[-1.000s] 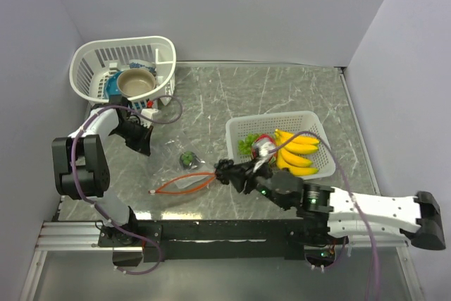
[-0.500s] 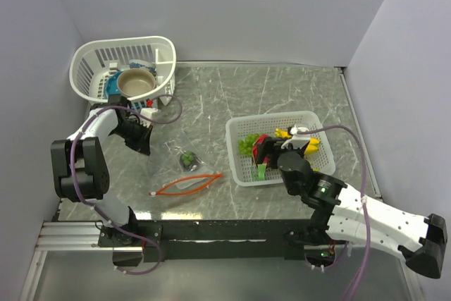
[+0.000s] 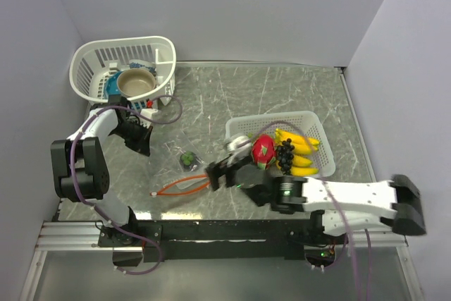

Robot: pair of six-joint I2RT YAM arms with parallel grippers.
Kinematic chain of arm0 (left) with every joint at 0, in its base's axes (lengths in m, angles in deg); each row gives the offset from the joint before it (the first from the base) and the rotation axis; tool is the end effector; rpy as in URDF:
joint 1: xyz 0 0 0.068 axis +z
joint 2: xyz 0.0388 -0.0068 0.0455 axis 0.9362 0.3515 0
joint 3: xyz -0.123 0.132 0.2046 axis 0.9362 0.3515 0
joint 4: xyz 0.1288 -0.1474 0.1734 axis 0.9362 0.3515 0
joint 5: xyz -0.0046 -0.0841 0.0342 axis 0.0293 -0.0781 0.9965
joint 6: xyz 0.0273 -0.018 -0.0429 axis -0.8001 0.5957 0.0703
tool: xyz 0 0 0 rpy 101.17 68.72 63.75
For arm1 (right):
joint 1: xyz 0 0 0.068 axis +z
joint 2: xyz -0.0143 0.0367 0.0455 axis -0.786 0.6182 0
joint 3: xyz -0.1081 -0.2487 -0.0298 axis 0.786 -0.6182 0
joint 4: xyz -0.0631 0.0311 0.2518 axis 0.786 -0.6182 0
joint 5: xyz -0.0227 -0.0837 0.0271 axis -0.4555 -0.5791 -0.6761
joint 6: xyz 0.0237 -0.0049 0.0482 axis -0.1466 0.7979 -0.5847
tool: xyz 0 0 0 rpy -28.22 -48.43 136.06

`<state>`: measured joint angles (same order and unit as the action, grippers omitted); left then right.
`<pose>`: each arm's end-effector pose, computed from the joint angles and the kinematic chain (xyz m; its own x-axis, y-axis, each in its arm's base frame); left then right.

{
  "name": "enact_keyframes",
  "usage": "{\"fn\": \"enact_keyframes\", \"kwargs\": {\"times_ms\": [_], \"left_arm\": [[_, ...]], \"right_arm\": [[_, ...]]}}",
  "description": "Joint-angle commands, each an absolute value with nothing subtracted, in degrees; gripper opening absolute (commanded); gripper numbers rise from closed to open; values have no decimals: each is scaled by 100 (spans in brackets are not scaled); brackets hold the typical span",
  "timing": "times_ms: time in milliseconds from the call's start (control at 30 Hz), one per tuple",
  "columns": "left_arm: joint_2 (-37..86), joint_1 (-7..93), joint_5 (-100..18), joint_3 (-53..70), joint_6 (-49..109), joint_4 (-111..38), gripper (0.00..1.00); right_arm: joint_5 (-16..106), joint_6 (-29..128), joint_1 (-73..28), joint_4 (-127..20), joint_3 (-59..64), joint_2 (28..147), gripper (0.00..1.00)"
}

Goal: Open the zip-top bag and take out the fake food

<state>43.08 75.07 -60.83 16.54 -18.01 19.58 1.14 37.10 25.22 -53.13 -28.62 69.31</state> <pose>0.2914 0.0121 0.2017 -0.8195 0.4439 -0.3625 0.5562 0.7685 -0.3162 0.0762 0.2371 0.2954 -0.2840 -0.0528 -0.9574 -0.5989 0.7896 0.1341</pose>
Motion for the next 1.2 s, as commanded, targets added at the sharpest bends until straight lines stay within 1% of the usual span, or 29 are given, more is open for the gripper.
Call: {"fn": "enact_keyframes", "kwargs": {"times_ms": [0,33,67,100,167,200,267,367,533,767,833,867,933,1000,1100,1133,1167], "left_arm": [[4236,7496,-6149,1630,-1859,1988,1],[4227,7496,-6158,1639,-1868,1988,1],[4235,7505,-6149,1639,-1877,1988,1],[4236,7496,-6140,1639,-1885,1988,1],[4236,7505,-6149,1630,-1877,1979,1],[4244,7496,-6158,1639,-1868,1979,1],[4236,7505,-6167,1648,-1877,1953,1],[4227,7505,-6167,1656,-1877,1970,1],[4200,7505,-6149,1691,-1912,1970,1],[4200,7505,-6105,1683,-1973,2014,1],[4209,7496,-6105,1665,-2000,2023,1],[4209,7505,-6114,1674,-2043,2040,1],[4244,7496,-6114,1657,-2052,2058,1],[4262,7505,-6097,1648,-2061,2058,1],[4279,7496,-6070,1613,-2079,2102,2],[4271,7496,-6061,1595,-2079,2137,6],[4245,7496,-6052,1577,-2061,2181,9]], "right_arm": [[469,3794,3009,-4834,-2544,8073,77],[522,3758,3045,-4764,-2491,8379,70],[592,3697,3071,-4589,-2482,8513,49],[636,3662,3071,-4535,-2456,8749,37],[680,3609,3071,-4404,-2359,8970,21],[681,3617,3063,-4377,-2306,9171,20],[707,3670,3045,-4307,-2148,9357,26],[917,3600,2931,-4140,-2025,9665,32],[1067,3530,2659,-3867,-1954,10122,34],[1296,3556,2290,-3744,-1743,10842,34],[1357,3565,2228,-3700,-1752,11010,35],[1383,3608,2184,-3595,-1761,11054,38],[1314,3635,2140,-3559,-1682,11185,48],[1121,3758,2122,-3410,-1629,11282,48],[620,3951,2122,-3111,-1559,11405,70],[506,4004,2122,-3032,-1524,11458,76],[305,4091,2131,-2910,-1506,11511,76]]}}
